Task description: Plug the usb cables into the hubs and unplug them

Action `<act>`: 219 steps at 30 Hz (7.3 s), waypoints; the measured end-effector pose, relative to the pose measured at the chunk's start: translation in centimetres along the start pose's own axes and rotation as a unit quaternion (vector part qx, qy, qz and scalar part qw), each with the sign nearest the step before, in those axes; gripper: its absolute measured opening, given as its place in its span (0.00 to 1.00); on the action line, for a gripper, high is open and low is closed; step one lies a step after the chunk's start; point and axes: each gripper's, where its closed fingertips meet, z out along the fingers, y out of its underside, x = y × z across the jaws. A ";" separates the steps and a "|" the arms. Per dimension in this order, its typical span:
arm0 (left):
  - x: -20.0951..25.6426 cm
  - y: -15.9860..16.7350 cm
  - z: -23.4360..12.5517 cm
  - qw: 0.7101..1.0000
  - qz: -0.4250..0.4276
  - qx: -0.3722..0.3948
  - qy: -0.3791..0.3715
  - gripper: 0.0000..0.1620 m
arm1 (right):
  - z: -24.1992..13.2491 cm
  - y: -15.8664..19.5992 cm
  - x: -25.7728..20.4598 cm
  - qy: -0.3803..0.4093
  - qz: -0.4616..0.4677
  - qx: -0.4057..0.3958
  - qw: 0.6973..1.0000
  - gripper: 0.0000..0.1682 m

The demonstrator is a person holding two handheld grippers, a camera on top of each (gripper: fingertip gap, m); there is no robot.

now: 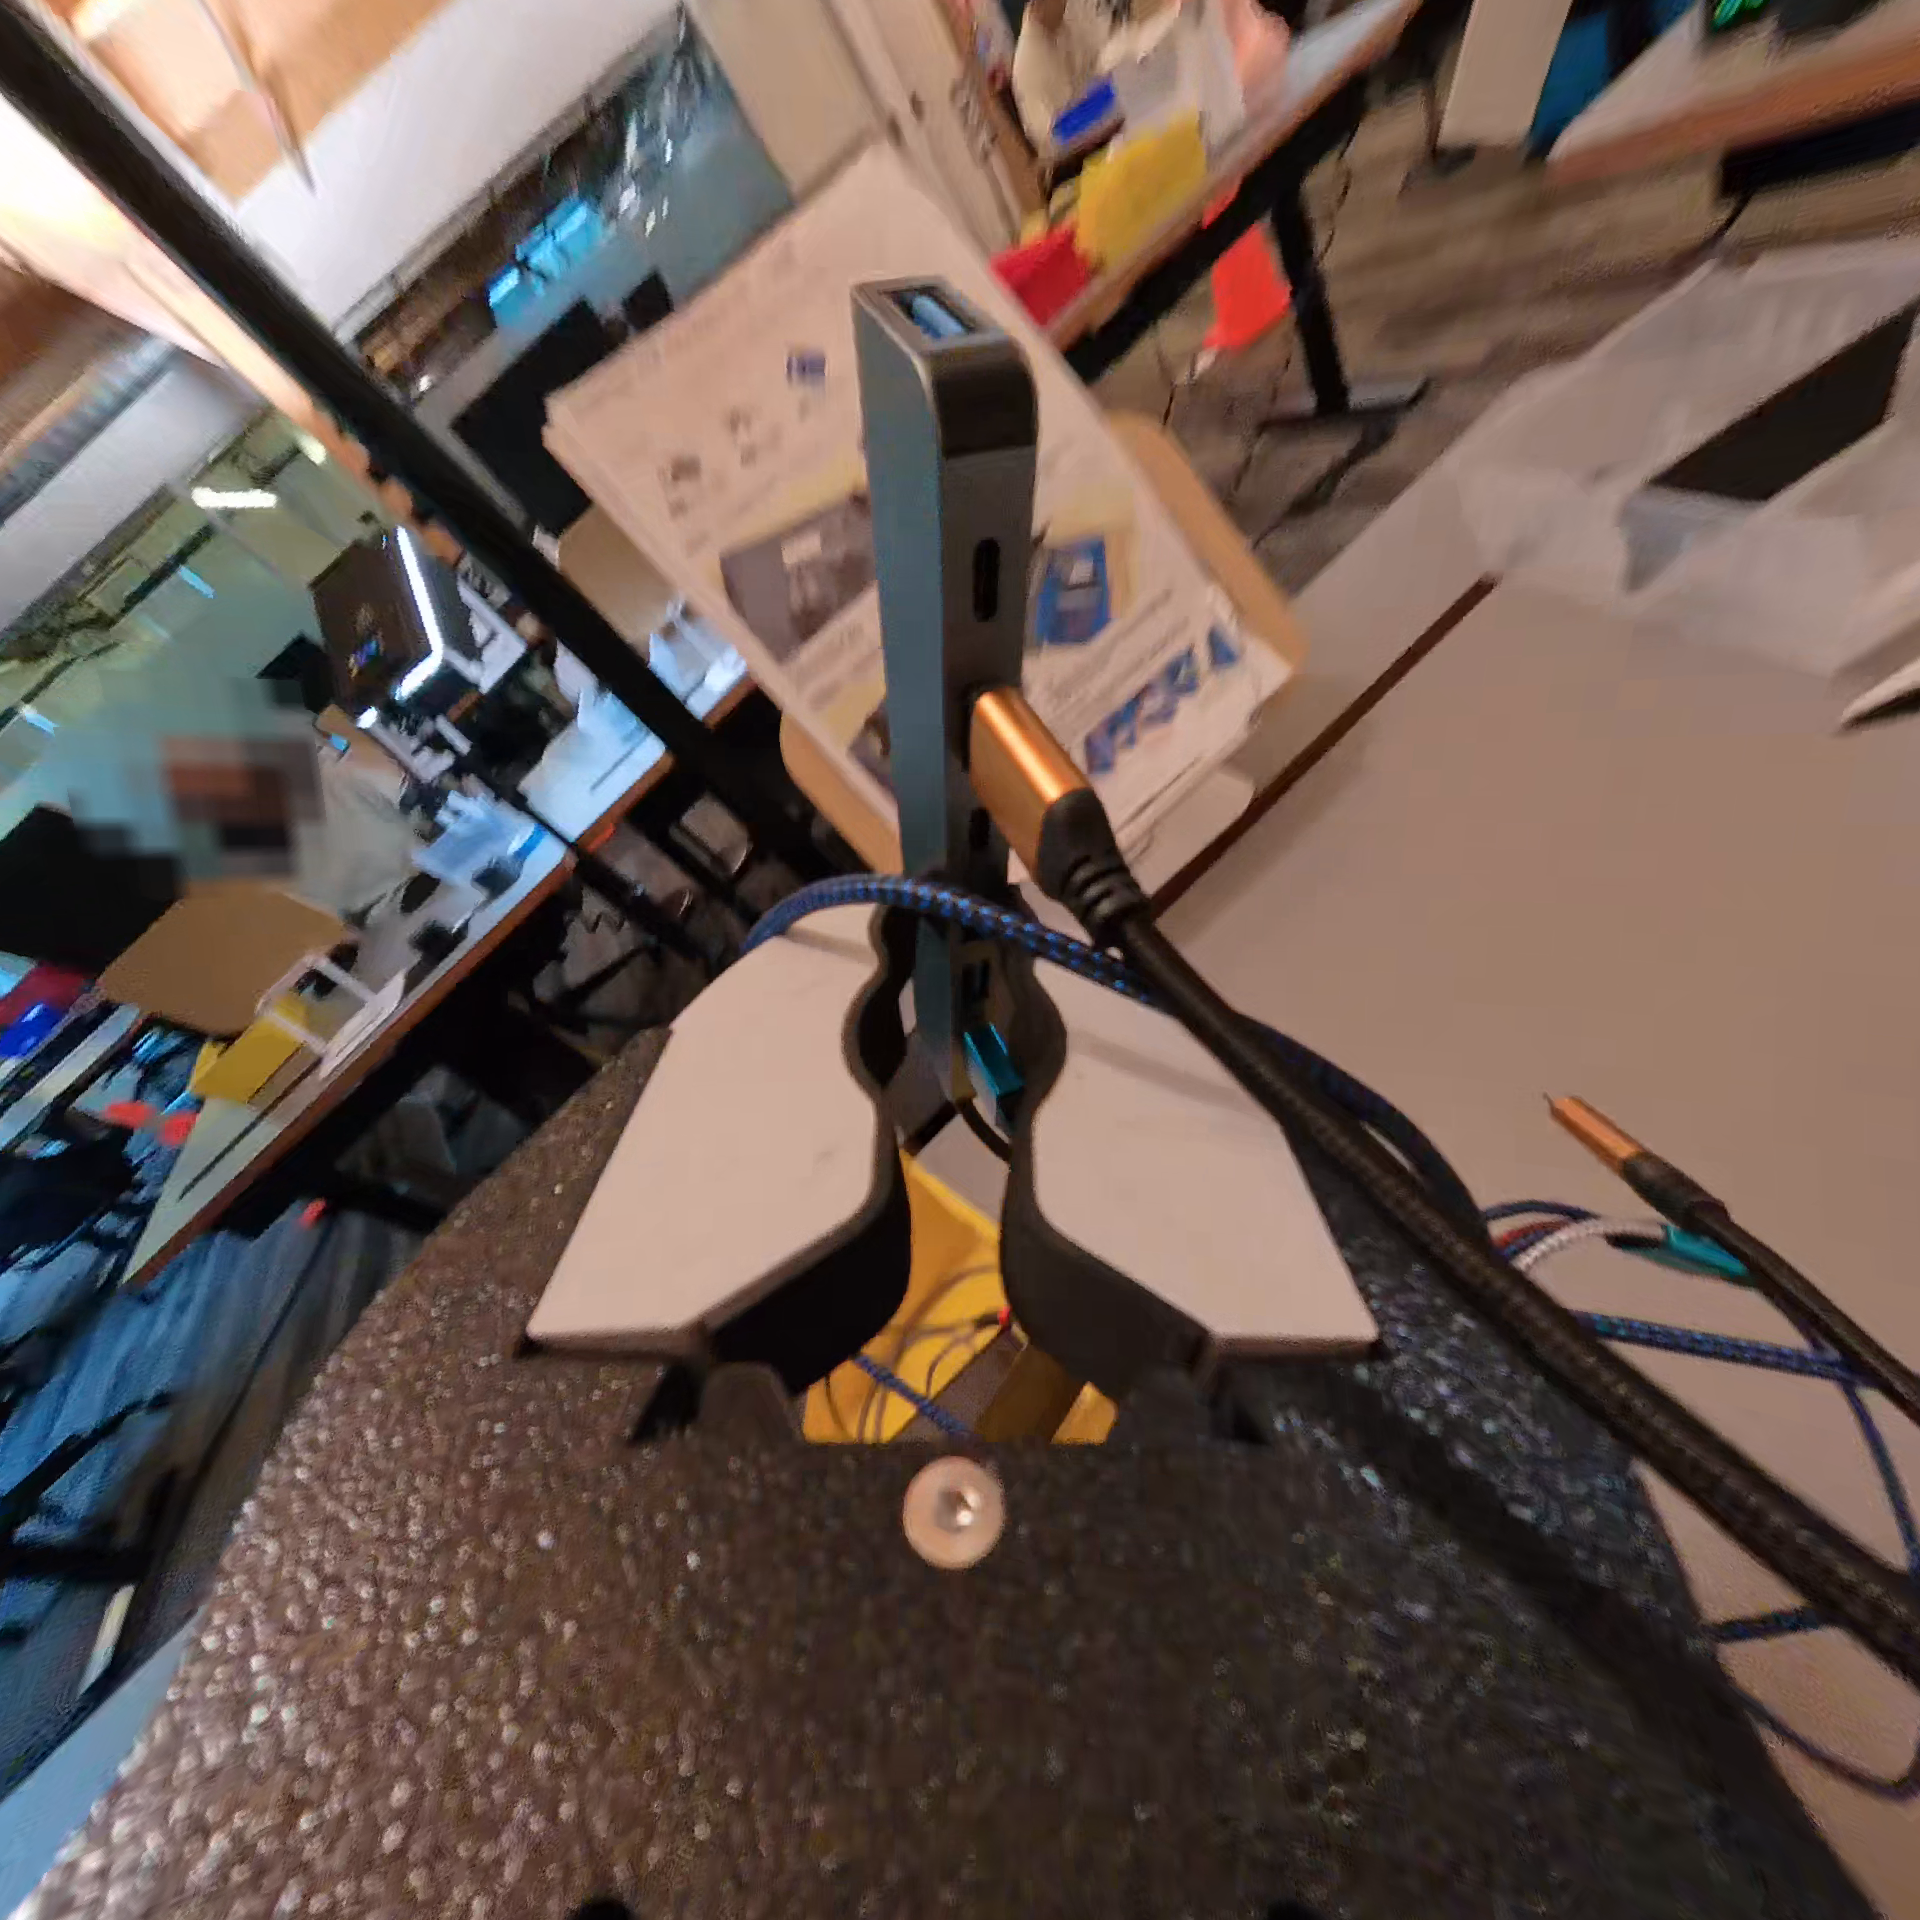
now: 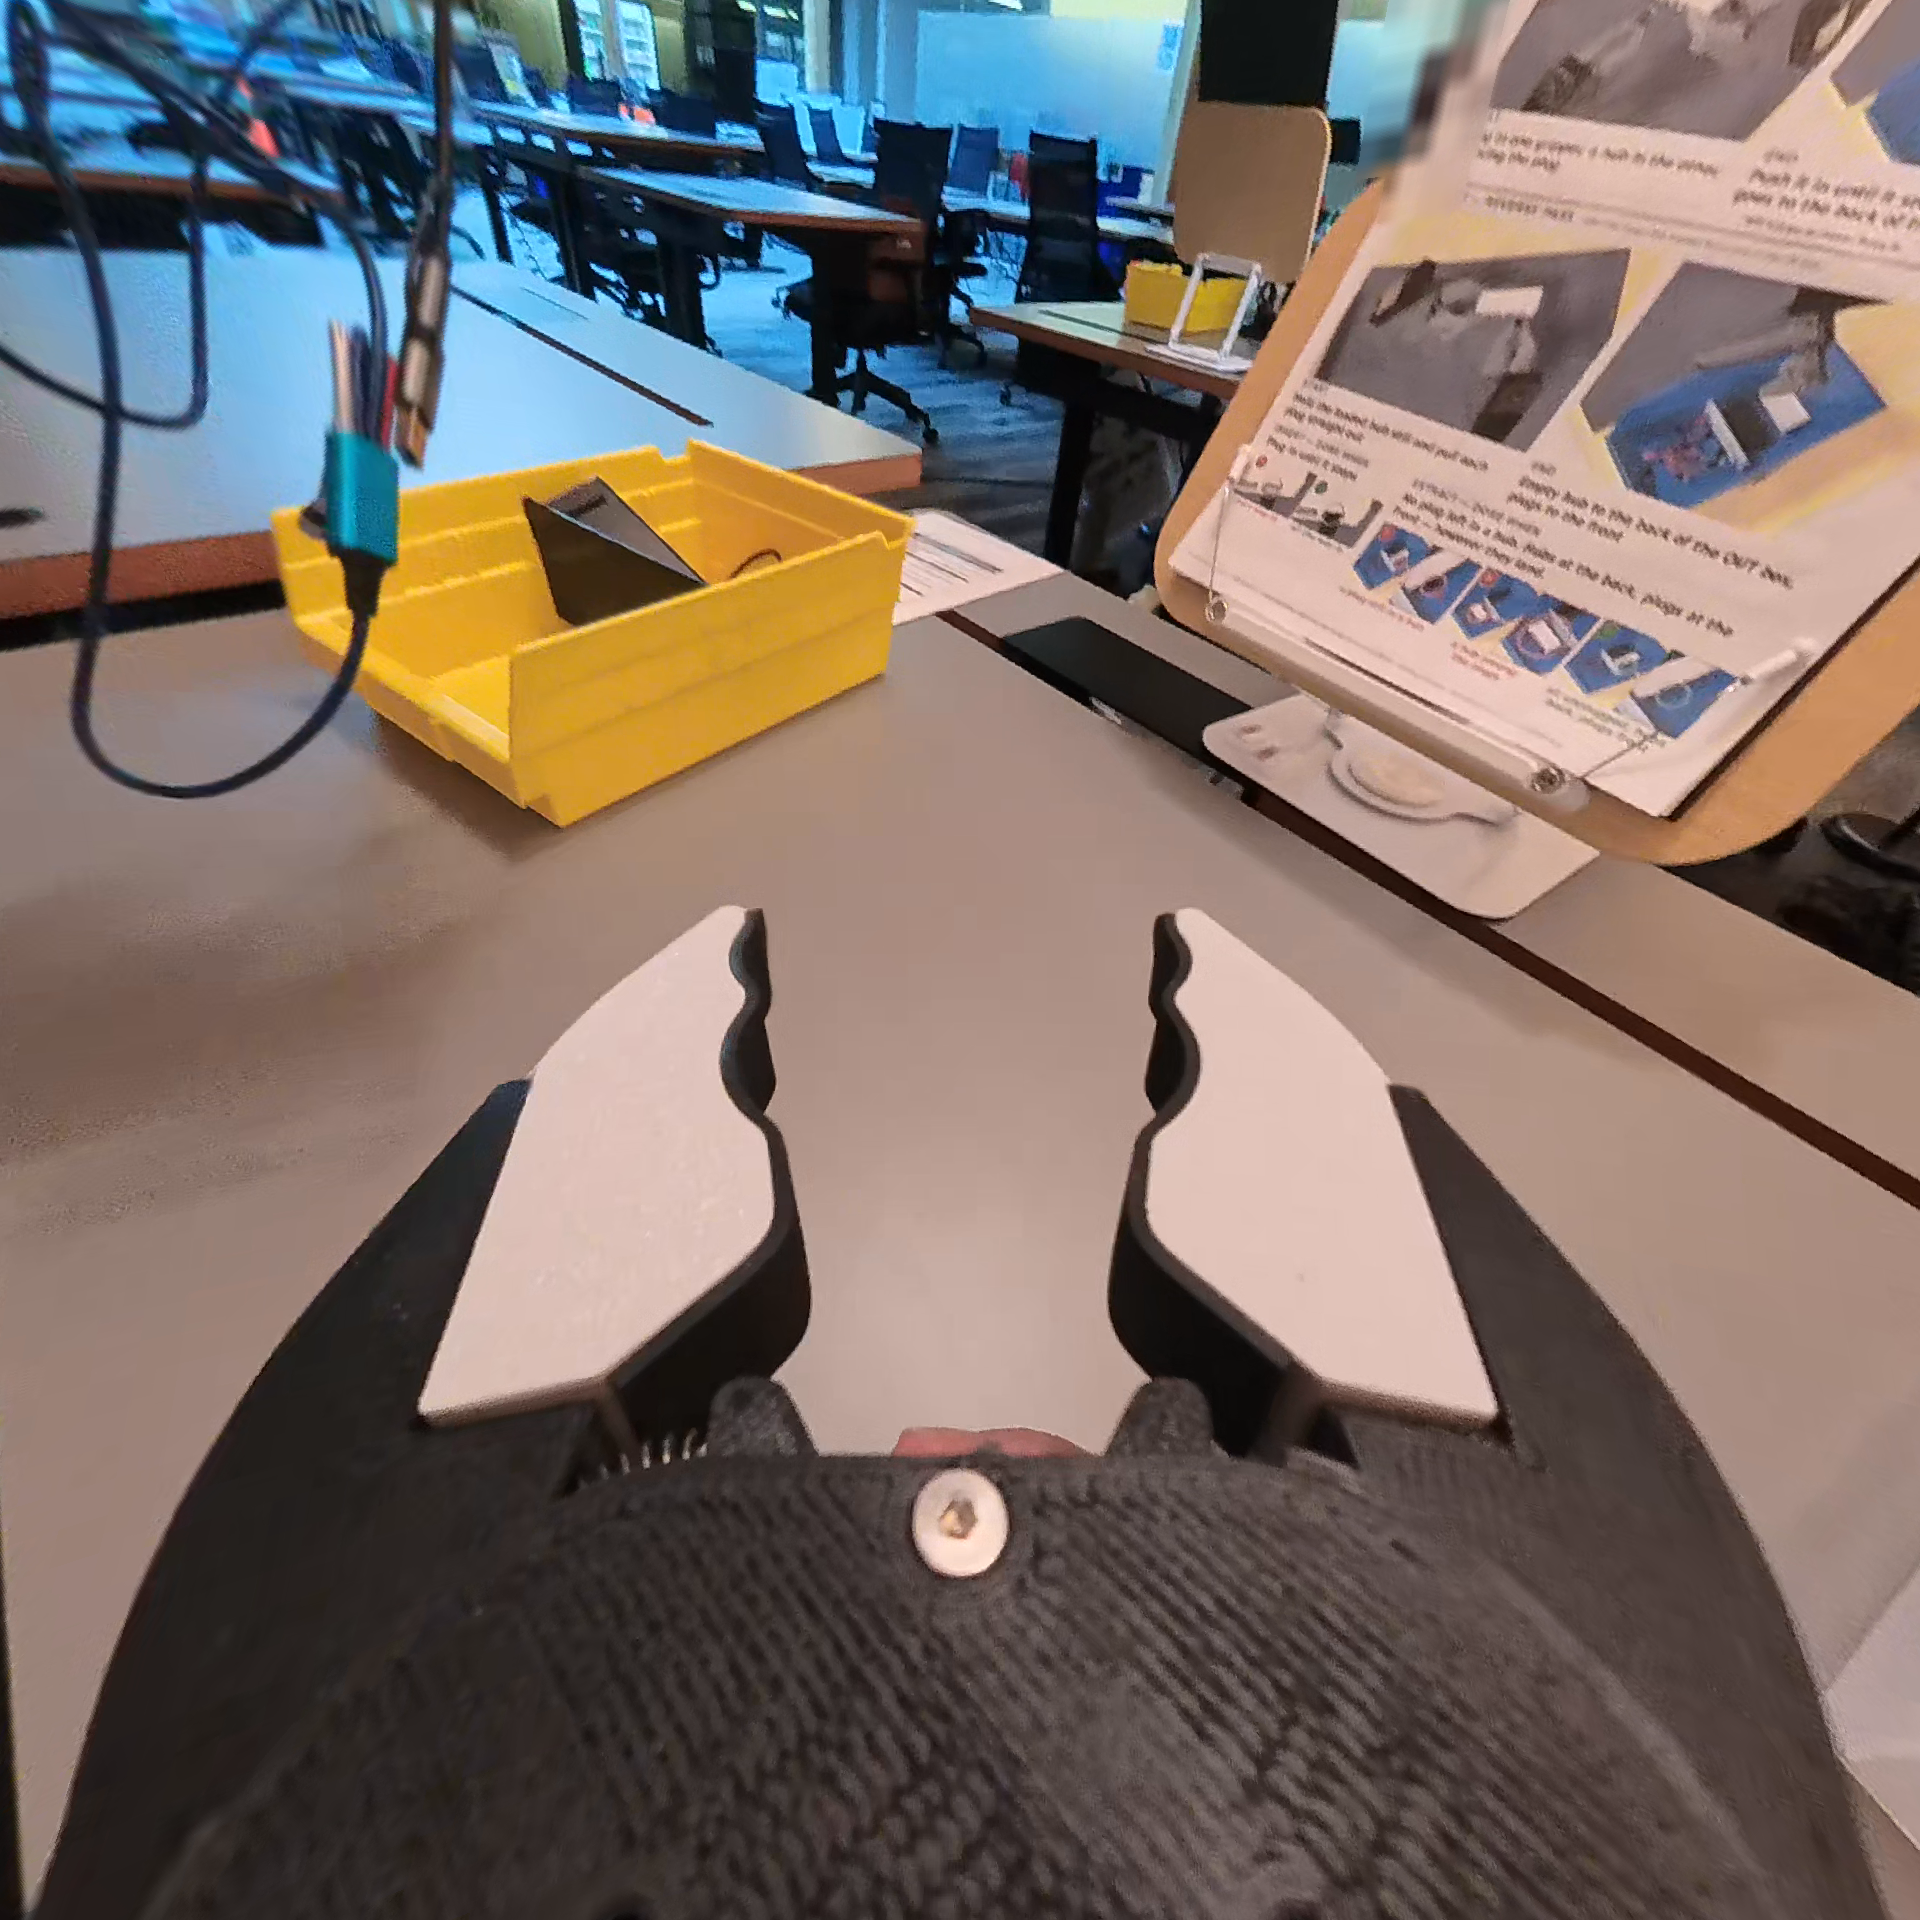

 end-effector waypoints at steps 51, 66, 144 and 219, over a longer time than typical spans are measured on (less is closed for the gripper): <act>26.7 6.9 6.5 0.881 0.062 -0.109 0.456 0.53 | -7.6 -4.5 4.9 -0.239 0.303 0.364 0.848 0.18; 35.8 3.5 7.1 0.636 -0.167 -0.064 0.751 0.36 | -7.0 -4.0 1.7 -0.379 0.336 0.333 0.795 0.18; 31.8 6.1 12.3 0.536 -0.660 -0.011 0.526 0.06 | 0.8 4.0 -2.3 -0.165 -0.108 0.117 0.973 0.00; 17.0 9.2 2.1 0.695 -0.583 0.122 0.402 0.06 | -5.7 18.6 -7.2 -0.244 -0.127 -0.393 0.878 0.14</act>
